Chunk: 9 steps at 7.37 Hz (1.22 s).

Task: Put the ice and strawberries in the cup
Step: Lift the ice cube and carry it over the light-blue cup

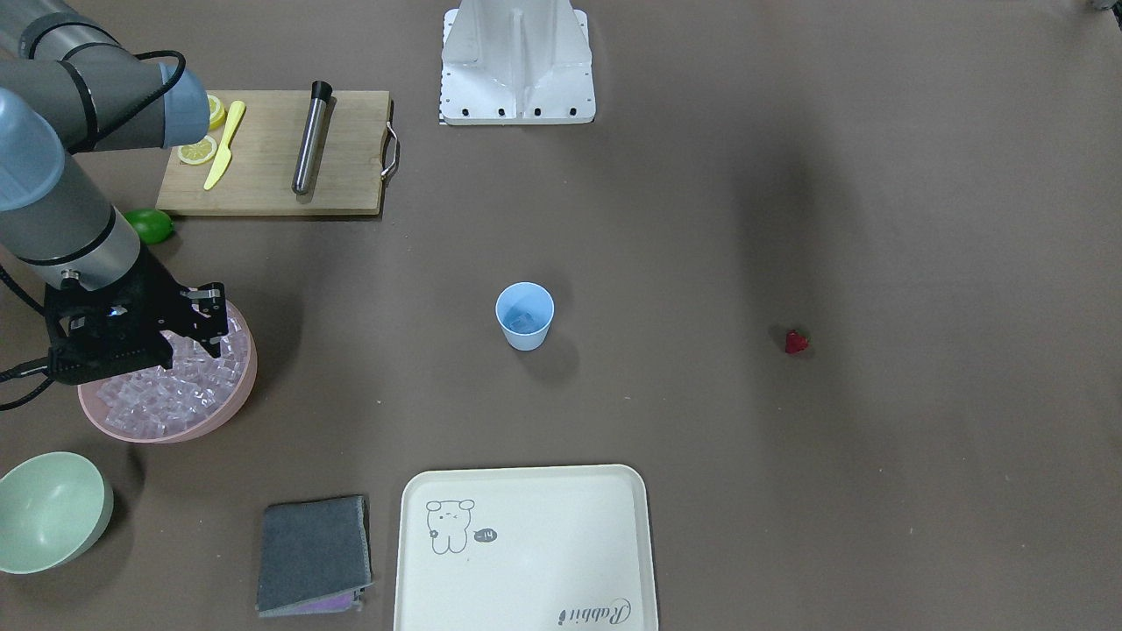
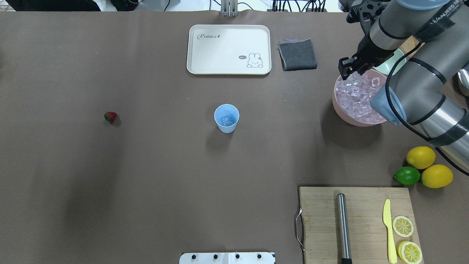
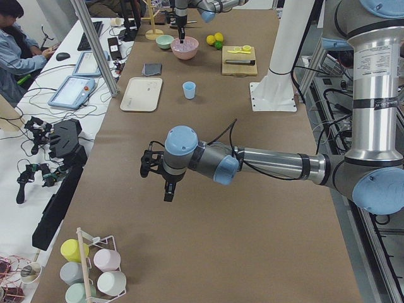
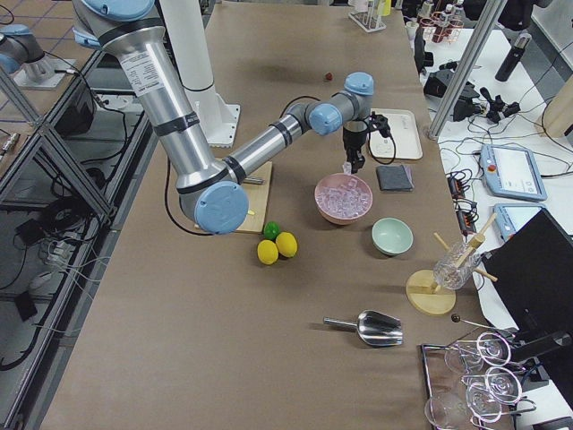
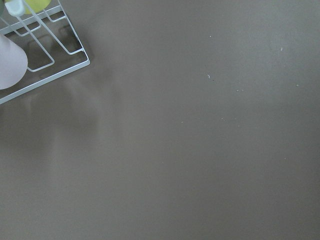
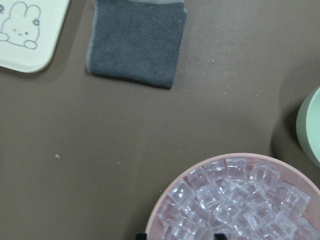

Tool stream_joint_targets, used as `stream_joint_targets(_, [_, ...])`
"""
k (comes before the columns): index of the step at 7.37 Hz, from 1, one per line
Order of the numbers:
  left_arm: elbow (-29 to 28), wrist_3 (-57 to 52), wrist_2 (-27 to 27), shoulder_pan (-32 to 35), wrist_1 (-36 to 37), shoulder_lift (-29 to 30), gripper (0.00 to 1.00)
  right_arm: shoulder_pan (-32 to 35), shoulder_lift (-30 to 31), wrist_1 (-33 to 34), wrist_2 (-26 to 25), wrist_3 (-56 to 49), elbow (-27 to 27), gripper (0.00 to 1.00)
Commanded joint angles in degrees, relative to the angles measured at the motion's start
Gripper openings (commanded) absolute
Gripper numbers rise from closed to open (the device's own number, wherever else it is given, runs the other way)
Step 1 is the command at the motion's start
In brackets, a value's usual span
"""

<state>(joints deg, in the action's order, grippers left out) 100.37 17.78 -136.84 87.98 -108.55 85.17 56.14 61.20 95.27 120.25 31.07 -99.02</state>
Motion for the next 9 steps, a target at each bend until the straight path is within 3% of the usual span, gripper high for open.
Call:
stream_joint_targets(1, [-0.2,0.0,0.0,0.0,0.0,0.1,0.98,-2.9,-7.5,4.2,0.3,7.1,0.2,0.0])
stream_joint_targets(4, [-0.3,-0.1,0.0,-0.1,0.0,0.3,0.98,-10.5,-15.2,4.2,-2.5,19.7,0.3,0.0])
stream_joint_targets(7, [-1.0,-0.5,0.1,-0.1,0.0,0.1,0.98,-20.1,-27.8,3.5,-12.6,29.5,11.0,0.0])
stream_joint_targets(9, [-1.1,-0.6,0.0,-0.1,0.0,0.0,0.98,-22.4,-28.7,-0.8,-16.7,31.4,15.6,0.0])
